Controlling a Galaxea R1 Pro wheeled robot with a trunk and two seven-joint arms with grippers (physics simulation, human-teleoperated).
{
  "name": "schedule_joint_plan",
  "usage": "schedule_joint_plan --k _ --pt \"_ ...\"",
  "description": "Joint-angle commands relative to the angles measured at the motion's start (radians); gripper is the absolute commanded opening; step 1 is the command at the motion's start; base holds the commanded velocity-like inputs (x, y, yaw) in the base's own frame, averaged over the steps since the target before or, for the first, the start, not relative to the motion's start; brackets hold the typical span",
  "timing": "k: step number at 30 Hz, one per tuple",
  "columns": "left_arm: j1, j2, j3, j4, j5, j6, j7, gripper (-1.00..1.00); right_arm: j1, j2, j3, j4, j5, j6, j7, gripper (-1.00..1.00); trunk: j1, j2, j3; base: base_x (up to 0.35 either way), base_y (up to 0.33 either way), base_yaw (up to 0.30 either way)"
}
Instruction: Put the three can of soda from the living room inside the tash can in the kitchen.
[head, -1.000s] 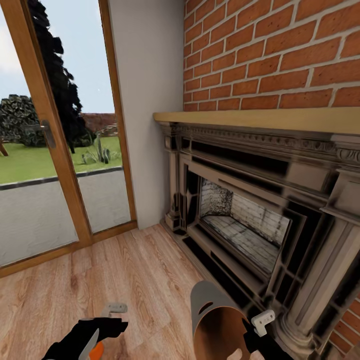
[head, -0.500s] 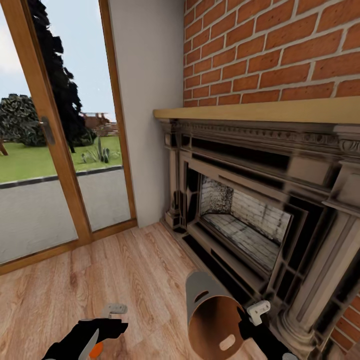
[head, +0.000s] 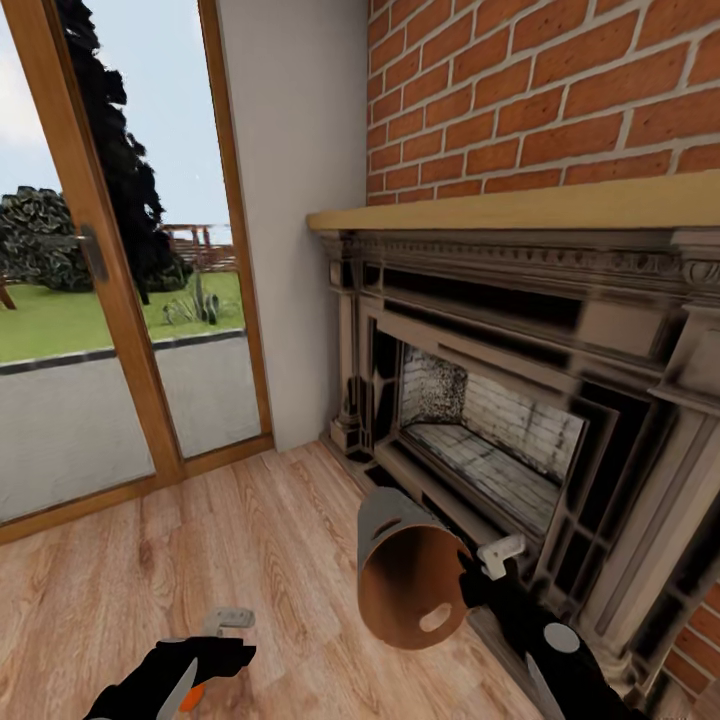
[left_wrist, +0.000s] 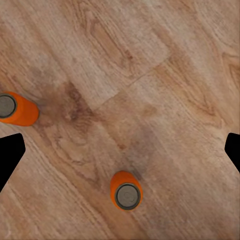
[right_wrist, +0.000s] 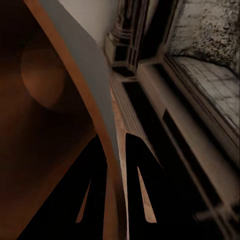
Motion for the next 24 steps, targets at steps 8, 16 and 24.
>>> schedule_joint_plan --k 8,16,24 --pt "0.001 0.0 -0.002 0.0 0.001 -0.001 0.0 1.0 -0.06 0.0 -0.055 -0.164 -0.001 0.275 0.162 -1.0 0.031 -0.056 -0.025 0.0 0.0 0.0" --pt "0.001 0.0 -0.002 0.0 0.001 -0.005 0.0 1.0 -0.122 0.007 -0.106 -0.166 -0.002 0.414 0.253 -1.0 0.061 -0.112 -0.05 0.0 0.0 0.0" --pt "0.003 -0.001 -0.003 0.011 -0.002 -0.029 -0.009 1.0 -0.12 -0.007 -0.112 -0.162 0.034 0.44 0.252 -1.0 0.081 -0.147 -0.066 0.0 0.0 0.0"
